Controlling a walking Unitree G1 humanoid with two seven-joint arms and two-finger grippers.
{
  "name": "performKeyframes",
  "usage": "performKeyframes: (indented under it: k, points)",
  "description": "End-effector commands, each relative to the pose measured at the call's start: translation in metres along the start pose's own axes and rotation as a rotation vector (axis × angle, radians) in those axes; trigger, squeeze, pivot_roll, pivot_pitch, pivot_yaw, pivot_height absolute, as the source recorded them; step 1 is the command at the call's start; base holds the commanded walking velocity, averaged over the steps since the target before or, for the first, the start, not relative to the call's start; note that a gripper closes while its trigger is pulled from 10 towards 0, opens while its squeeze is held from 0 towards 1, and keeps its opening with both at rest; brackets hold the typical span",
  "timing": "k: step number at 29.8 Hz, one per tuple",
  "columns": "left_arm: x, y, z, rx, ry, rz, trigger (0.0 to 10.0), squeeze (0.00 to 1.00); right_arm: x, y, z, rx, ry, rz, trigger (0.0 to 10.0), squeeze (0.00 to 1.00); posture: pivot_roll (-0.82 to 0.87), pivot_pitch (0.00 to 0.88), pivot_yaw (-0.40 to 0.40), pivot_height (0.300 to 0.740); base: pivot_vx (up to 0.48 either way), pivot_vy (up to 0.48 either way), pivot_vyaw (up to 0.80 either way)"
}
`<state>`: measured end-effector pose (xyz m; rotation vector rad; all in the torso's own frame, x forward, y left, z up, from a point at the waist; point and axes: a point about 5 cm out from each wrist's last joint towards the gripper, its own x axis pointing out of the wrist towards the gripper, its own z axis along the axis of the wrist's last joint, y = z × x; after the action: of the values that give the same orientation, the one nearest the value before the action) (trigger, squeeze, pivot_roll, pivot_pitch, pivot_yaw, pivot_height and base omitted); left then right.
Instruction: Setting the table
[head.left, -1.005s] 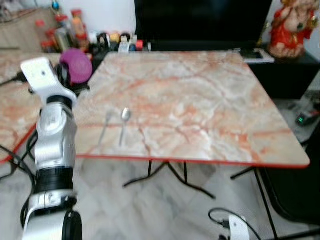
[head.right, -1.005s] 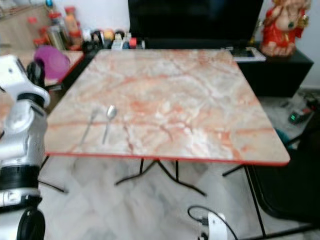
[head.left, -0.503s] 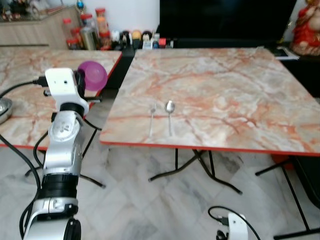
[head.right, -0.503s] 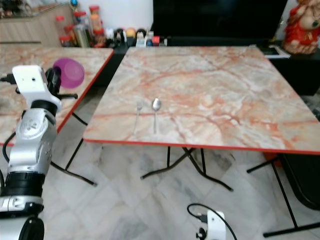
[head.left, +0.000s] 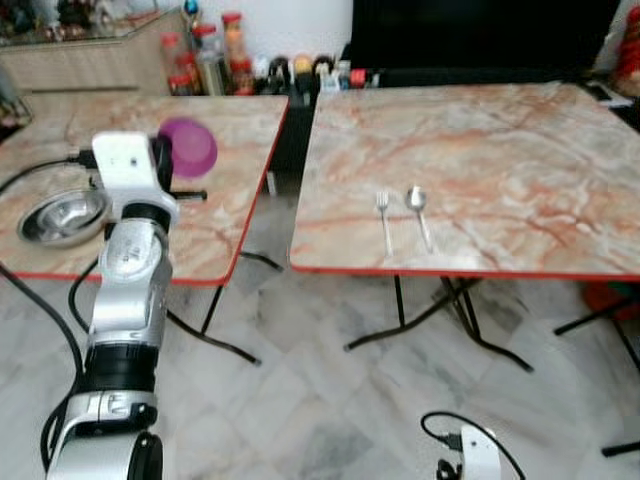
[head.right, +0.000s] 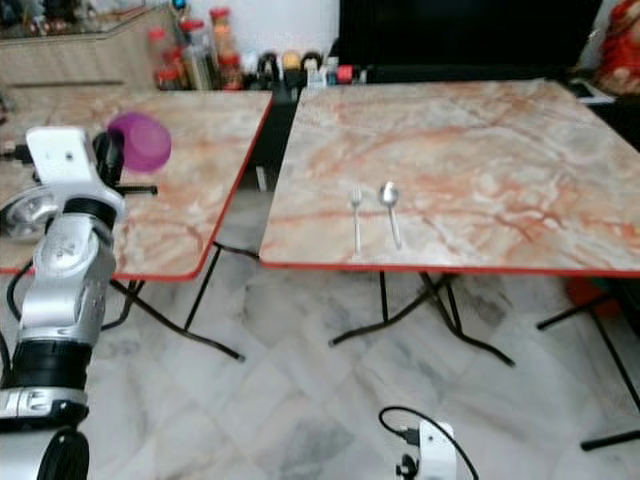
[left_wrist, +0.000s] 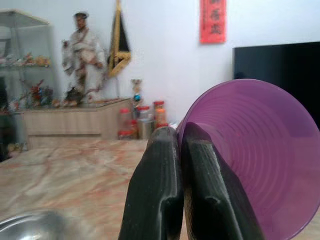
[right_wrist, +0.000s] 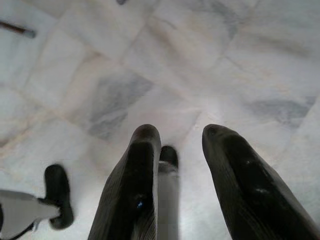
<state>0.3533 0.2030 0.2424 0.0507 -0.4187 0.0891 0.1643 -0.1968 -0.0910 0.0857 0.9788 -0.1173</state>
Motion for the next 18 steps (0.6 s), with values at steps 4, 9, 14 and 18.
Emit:
performKeyframes:
  k: [4,9,14,18]
  points:
    - [0.0005,0.0086,0.0017,0.025,0.002,0.021,10.0,0.00,0.0016,0.0086,0.0057,0.013,-0.023,0.020,10.0,0.00,0.04,0.000,0.012,0.728,0.000,0.480,0.00]
    - [-0.0014,0.0083,-0.0008,0.031,0.012,0.021,10.0,0.00,0.0013,0.0092,0.0041,0.015,-0.020,0.021,10.0,0.00,0.04,0.000,0.008,0.728,0.000,0.480,0.00]
    - [-0.0005,0.0084,0.0004,0.029,0.010,0.024,10.0,0.00,0.0011,0.0095,0.0028,0.016,-0.020,0.021,10.0,0.00,0.05,0.000,0.005,0.728,0.000,0.480,0.00]
    - [-0.0004,0.0096,0.0003,0.030,0.011,0.026,10.0,0.00,0.0012,0.0111,0.0032,0.016,-0.022,0.022,10.0,0.00,0.05,0.000,0.004,0.728,0.000,0.480,0.00]
